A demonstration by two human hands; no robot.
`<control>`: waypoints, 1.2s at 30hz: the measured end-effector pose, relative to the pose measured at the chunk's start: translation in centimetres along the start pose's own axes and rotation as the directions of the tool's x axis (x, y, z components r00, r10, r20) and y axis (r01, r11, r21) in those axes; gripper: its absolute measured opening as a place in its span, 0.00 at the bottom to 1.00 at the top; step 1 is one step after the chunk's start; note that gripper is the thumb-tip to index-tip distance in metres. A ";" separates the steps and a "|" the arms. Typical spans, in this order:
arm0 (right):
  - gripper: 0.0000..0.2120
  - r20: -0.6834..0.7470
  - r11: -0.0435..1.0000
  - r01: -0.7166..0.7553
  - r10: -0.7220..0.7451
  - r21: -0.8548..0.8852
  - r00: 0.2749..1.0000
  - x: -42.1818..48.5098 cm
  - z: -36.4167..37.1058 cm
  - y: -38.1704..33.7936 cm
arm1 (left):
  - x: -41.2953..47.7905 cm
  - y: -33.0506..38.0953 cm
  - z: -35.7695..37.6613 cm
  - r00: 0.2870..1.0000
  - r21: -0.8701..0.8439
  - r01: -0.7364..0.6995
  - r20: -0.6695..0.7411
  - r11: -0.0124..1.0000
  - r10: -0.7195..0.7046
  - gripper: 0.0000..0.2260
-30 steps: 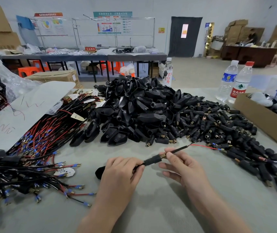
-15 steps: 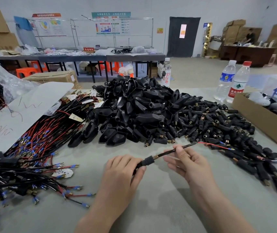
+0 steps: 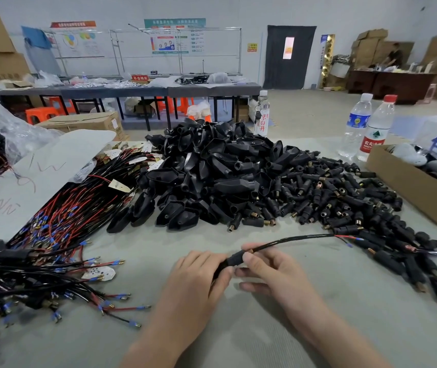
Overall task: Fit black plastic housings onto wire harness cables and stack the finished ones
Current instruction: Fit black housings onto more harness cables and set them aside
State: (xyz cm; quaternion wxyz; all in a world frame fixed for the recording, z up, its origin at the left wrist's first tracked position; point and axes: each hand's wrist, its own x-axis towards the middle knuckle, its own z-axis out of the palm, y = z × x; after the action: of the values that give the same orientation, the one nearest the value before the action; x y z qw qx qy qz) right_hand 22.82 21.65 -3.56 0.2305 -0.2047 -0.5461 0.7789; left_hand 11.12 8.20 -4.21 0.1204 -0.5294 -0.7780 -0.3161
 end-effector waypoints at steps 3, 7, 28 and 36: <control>0.18 -0.067 0.999 0.042 -0.041 0.009 0.997 0.2 -0.5 -0.4 | 0.1 -0.2 -0.2 0.998 -0.057 0.058 -0.013 0.997 -0.059 0.17; 0.15 -0.126 0.995 0.058 -0.047 0.086 0.991 0.3 -1.1 -0.5 | -0.2 -0.6 -0.4 0.994 -0.071 0.085 0.070 0.994 -0.080 0.21; 0.10 -0.037 0.979 0.002 0.006 0.205 0.999 -0.3 -0.4 -1.1 | 0.1 0.7 -1.2 0.990 -0.048 0.064 -0.123 0.997 -0.070 0.09; 0.12 -0.017 0.979 0.021 -0.018 0.201 1.000 -0.5 -0.3 -1.5 | 0.1 0.7 -1.4 0.989 -0.154 0.095 -0.096 0.984 -0.111 0.11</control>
State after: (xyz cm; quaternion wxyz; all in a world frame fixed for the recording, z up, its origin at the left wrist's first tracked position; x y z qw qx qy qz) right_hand 23.61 22.06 -2.26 0.2616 -0.1807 -0.4647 0.8264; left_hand 11.48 7.56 -2.79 0.1047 -0.4787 -0.7713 -0.4062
